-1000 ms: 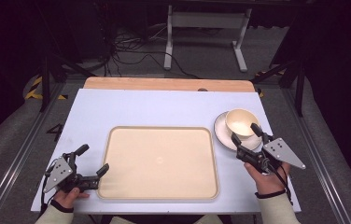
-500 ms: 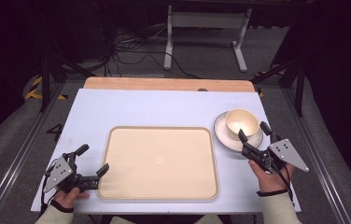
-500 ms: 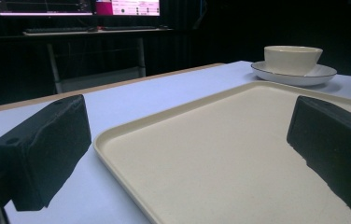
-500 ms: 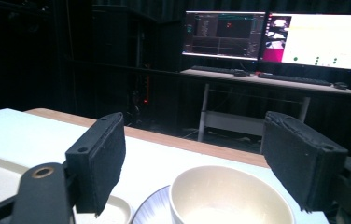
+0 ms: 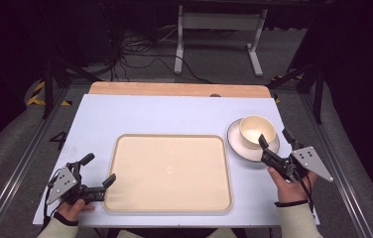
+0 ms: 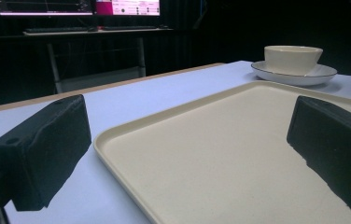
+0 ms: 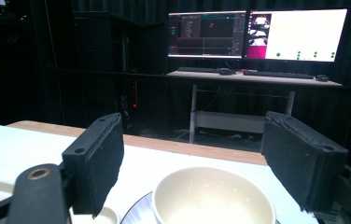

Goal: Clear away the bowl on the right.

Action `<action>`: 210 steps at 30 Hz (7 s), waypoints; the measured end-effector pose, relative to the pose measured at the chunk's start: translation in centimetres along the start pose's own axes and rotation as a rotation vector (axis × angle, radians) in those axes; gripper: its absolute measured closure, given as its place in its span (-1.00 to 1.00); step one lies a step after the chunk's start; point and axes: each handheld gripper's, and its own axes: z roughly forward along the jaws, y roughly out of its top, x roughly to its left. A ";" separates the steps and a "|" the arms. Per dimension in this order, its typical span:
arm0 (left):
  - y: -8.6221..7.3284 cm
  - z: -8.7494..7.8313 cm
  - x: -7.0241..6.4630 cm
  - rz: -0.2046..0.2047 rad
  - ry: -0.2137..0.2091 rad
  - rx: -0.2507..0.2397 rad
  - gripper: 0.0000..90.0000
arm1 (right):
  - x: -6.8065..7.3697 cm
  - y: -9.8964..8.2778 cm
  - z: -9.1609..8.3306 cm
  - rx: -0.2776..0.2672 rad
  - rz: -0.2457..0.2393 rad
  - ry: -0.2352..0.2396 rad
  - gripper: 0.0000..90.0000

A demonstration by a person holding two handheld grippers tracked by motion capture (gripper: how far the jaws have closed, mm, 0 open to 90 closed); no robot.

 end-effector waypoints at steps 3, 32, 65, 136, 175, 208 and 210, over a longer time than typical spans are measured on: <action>0.0 0.0 0.0 -0.001 0.000 0.000 -1.00 | -0.4 0.3 0.3 -0.001 -0.003 -0.012 -0.52; 0.0 0.0 0.0 0.000 -0.001 0.001 -1.00 | -3.5 1.7 6.0 0.086 -0.025 -0.052 -0.54; 0.0 0.0 0.0 -0.002 -0.001 0.000 -1.00 | -6.0 1.0 9.6 0.519 0.008 -0.051 -0.43; 0.0 0.0 0.0 -0.001 0.000 -0.002 -1.00 | -8.8 -2.2 14.5 1.133 0.335 -0.078 0.85; 0.0 0.0 0.0 0.003 -0.001 -0.003 -1.00 | -7.4 3.7 14.0 1.132 0.343 -0.129 0.86; 0.0 0.0 0.0 0.003 -0.003 -0.004 -1.00 | 0.2 7.6 14.4 1.136 0.287 0.053 0.86; 0.0 0.0 0.0 0.003 -0.003 -0.003 -1.00 | 0.9 7.8 14.5 1.137 0.281 0.067 0.86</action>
